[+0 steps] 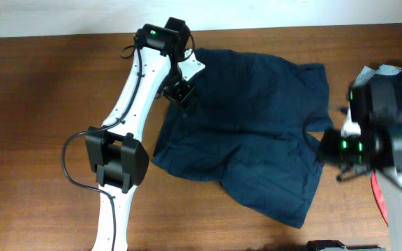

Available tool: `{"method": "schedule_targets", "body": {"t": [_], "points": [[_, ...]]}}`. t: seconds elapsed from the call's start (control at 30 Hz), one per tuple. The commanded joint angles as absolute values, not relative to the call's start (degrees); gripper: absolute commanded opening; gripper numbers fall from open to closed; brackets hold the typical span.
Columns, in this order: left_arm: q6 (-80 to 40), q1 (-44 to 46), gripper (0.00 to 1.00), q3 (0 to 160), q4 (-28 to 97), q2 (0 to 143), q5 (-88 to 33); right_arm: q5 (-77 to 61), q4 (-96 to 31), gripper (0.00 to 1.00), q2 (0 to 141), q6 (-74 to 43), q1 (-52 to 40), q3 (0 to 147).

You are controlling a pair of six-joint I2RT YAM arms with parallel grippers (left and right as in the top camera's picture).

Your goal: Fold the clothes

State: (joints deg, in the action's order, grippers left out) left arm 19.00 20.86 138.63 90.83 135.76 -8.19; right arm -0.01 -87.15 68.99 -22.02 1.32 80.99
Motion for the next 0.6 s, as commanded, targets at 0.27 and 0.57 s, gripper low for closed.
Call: {"method": "schedule_targets", "body": {"t": [0.27, 0.57], "points": [[6.9, 20.8, 0.87, 135.8, 92.0, 133.9, 0.4, -1.5, -77.1, 0.17, 62.8, -27.9, 1.6, 56.4], [6.9, 20.9, 0.87, 129.1, 91.6, 133.9, -2.4, -3.4, -69.7, 0.4, 67.1, -31.2, 1.6, 47.3]]}}
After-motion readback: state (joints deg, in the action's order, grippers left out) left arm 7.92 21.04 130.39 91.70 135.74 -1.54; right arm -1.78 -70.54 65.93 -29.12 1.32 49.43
